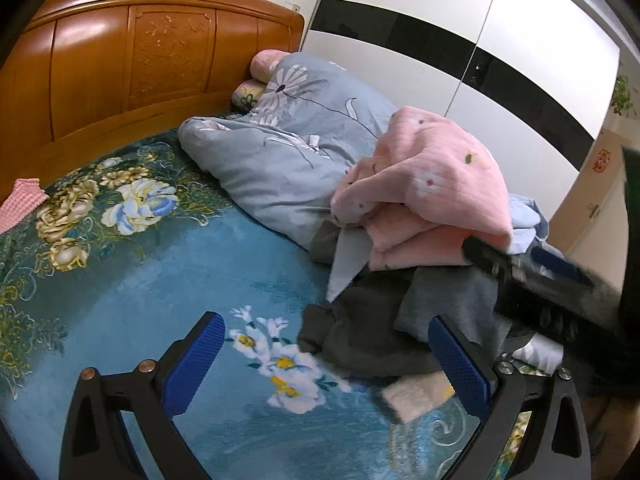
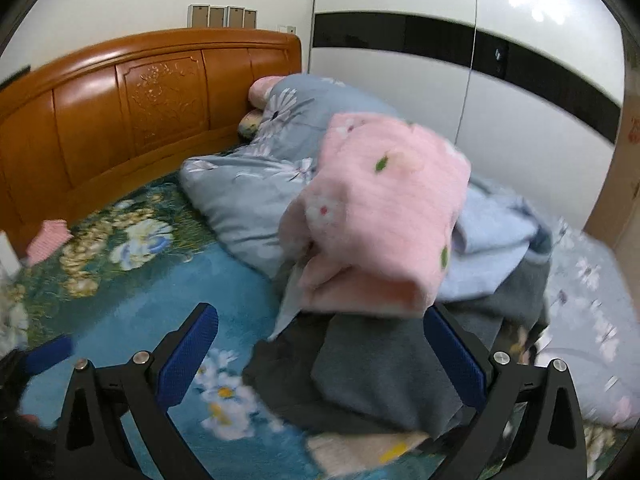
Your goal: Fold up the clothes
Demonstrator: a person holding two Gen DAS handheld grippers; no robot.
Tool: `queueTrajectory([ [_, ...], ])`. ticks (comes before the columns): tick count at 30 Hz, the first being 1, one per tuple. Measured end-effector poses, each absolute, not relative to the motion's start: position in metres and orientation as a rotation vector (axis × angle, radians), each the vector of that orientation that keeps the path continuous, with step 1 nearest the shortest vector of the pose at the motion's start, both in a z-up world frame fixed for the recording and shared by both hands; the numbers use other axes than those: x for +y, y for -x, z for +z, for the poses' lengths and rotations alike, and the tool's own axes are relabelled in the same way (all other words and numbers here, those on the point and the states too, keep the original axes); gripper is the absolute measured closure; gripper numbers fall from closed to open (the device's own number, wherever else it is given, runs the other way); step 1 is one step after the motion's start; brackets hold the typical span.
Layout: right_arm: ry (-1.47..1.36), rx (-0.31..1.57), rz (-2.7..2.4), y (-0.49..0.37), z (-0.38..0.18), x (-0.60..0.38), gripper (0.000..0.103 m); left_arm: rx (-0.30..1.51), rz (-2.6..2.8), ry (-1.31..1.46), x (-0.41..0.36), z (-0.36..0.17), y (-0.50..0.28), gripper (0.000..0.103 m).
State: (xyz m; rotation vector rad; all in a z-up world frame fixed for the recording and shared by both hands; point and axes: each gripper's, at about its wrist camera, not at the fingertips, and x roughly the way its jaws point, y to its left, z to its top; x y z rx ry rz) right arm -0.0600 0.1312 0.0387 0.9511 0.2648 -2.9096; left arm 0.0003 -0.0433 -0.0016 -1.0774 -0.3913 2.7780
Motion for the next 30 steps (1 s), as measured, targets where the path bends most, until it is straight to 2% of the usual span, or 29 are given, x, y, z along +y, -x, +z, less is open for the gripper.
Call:
queueTrajectory([
  [1,-0.945,0.294,-2.920,0.062,0.039,0.128,0.000,-0.386,2.784,1.078,-0.049,-0.004,-0.004,0.000],
  [3,-0.912,0.501,-2.967,0.081,0.035,0.115,0.001,-0.386,2.806,1.097,-0.066,-0.014,-0.012,0.000],
  [4,-0.924,0.626,-2.975,0.095,0.028,0.106,0.007,-0.392,2.817,1.110,-0.074,-0.019,-0.017,0.000],
  [5,-0.950,0.746,-2.955,0.109,0.020,0.098,0.019,-0.405,2.828,1.130,-0.085,-0.025,-0.022,0.000],
  [6,-0.976,0.870,-2.930,0.124,0.011,0.090,0.027,-0.425,2.838,1.151,-0.096,-0.031,-0.028,0.000],
  [7,-1.011,1.012,-2.901,0.138,0.001,0.083,0.054,-0.447,2.849,1.171,-0.108,-0.037,-0.034,0.000],
  [8,-1.068,1.139,-2.875,0.152,-0.008,0.079,0.099,-0.463,2.856,1.184,-0.117,-0.041,-0.038,0.000],
  [9,-1.121,1.240,-2.852,0.165,-0.015,0.076,0.099,-0.479,2.864,1.194,-0.127,-0.044,-0.043,0.000],
  [10,-1.157,1.172,-2.896,0.172,-0.006,0.081,0.100,-0.495,2.876,1.196,-0.137,-0.046,-0.048,0.000],
  [11,-1.185,1.088,-2.949,0.177,0.004,0.087,0.100,-0.510,2.888,1.193,-0.148,-0.047,-0.053,0.000],
  [14,-1.044,0.648,-3.157,0.155,0.073,0.104,0.101,-0.545,2.899,1.172,-0.175,-0.046,-0.058,0.000],
  [15,-0.980,0.598,-3.172,0.143,0.094,0.105,0.101,-0.551,2.887,1.167,-0.182,-0.043,-0.056,0.000],
  [18,-0.764,0.588,-3.174,0.092,0.156,0.099,0.102,-0.530,2.843,1.141,-0.192,-0.027,-0.046,0.000],
  [20,-0.602,0.516,-3.189,0.048,0.197,0.097,0.103,-0.493,2.826,1.104,-0.195,-0.012,-0.045,0.000],
  [23,-0.442,0.490,-3.183,-0.002,0.233,0.087,0.103,-0.477,2.817,1.093,-0.200,0.000,-0.054,0.000],
  [26,-0.465,0.488,-3.124,-0.015,0.229,0.082,0.103,-0.516,2.797,1.133,-0.206,-0.005,-0.065,0.000],
  [30,-0.764,0.311,-3.034,0.003,0.172,0.094,0.103,-0.510,2.767,1.194,-0.204,-0.020,-0.084,0.000],
])
